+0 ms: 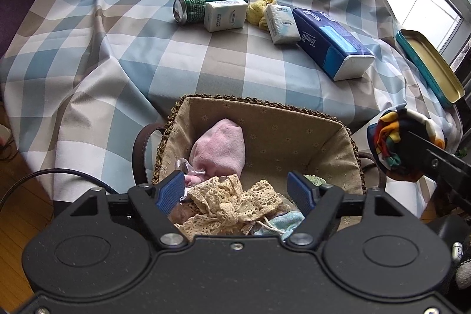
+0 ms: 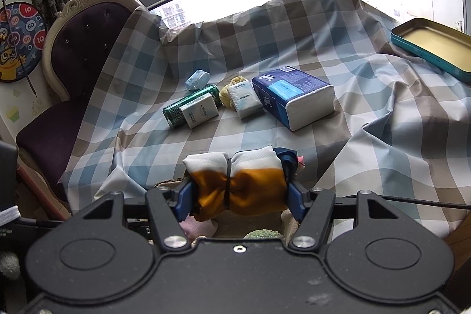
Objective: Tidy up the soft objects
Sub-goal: 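Open the left tool to drop the lace cloth while right lowers the bundle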
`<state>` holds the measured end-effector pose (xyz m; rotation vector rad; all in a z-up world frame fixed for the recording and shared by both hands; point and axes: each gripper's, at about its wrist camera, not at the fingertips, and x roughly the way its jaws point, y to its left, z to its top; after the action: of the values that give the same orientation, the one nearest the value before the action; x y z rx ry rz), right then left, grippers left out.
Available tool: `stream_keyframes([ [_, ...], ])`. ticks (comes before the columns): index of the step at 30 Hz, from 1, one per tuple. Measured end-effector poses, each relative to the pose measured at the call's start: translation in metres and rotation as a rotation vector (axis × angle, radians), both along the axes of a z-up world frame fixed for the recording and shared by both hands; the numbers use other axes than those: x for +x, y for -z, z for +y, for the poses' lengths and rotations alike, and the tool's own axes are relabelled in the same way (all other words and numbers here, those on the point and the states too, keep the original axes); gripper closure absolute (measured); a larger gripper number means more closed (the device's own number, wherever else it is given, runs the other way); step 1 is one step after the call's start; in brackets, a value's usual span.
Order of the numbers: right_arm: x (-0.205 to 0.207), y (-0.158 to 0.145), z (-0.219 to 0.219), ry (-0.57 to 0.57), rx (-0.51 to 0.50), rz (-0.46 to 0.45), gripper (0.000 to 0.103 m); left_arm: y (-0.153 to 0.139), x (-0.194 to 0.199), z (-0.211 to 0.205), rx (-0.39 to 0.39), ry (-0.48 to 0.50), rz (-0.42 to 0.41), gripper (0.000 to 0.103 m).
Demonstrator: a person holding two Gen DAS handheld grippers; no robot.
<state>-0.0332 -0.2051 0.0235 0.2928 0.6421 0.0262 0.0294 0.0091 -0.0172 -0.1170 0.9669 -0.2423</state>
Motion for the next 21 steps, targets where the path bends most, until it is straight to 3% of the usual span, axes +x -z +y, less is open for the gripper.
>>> stream_keyframes([
  [21,0.011,-0.006,0.011,-0.041,-0.022,-0.022,0.038,-0.001,-0.004,-0.003,0.061,-0.011,-0.026,0.03],
])
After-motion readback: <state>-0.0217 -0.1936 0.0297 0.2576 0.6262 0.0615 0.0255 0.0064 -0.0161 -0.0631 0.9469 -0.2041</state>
